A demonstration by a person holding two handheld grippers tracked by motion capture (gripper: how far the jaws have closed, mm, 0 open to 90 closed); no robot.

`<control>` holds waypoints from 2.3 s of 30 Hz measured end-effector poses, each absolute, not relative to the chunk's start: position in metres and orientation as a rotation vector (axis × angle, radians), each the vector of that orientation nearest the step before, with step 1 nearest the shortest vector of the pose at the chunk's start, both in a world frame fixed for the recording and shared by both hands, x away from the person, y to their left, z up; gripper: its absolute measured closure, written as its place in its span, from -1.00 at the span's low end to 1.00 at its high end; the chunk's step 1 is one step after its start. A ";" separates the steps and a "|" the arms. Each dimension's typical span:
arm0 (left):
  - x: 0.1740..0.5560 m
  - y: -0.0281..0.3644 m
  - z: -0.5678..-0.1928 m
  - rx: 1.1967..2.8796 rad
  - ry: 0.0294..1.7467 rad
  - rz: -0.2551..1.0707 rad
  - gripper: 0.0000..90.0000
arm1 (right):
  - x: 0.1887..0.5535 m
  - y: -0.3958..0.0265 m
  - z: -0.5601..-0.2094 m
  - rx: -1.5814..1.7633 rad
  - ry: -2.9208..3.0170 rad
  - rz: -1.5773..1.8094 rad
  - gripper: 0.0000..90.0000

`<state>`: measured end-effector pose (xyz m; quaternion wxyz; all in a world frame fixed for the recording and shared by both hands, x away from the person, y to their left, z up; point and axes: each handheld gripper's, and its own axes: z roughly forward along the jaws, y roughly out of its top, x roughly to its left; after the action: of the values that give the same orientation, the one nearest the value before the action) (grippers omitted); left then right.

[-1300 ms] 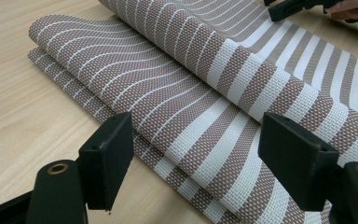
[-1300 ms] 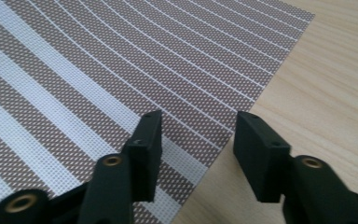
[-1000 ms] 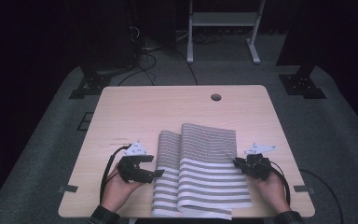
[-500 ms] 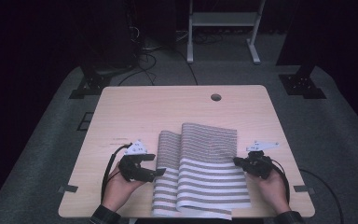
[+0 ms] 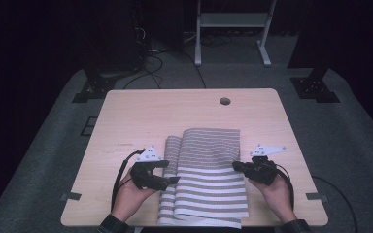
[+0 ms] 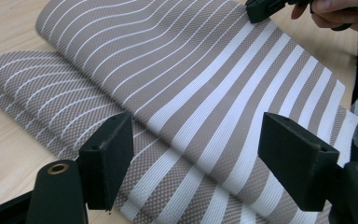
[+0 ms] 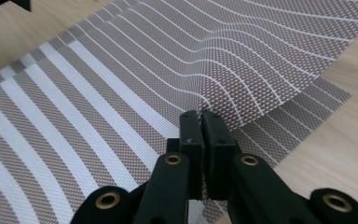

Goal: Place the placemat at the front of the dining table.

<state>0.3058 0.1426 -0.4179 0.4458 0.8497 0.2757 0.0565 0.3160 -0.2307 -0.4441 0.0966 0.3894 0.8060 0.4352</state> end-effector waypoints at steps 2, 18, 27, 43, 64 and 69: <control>0.306 0.140 -0.418 2.109 0.675 0.136 -0.43 | 0.316 -0.227 -0.441 1.137 2.388 1.312 0.94; 0.309 0.121 -0.421 2.131 0.612 0.115 -0.43 | 0.319 -0.180 -0.428 0.999 2.450 1.446 0.95; 0.321 0.126 -0.414 2.088 0.638 0.115 -0.43 | 0.317 -0.144 -0.433 0.871 2.487 1.440 0.95; 0.361 0.112 -0.409 2.072 0.656 0.052 -0.42 | 0.316 -0.119 -0.441 0.788 2.517 1.402 0.95; 0.390 0.063 -0.414 2.118 0.606 0.031 -0.47 | 0.314 -0.116 -0.443 0.760 2.523 1.385 0.95; 0.393 0.061 -0.416 2.114 0.601 0.002 -0.31 | 0.313 -0.115 -0.443 0.761 2.514 1.376 0.95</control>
<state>0.3926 0.0615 -0.4161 0.4547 0.8567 0.2436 0.0006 0.3132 -0.1155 -0.4429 0.0877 0.2557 0.8445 0.4623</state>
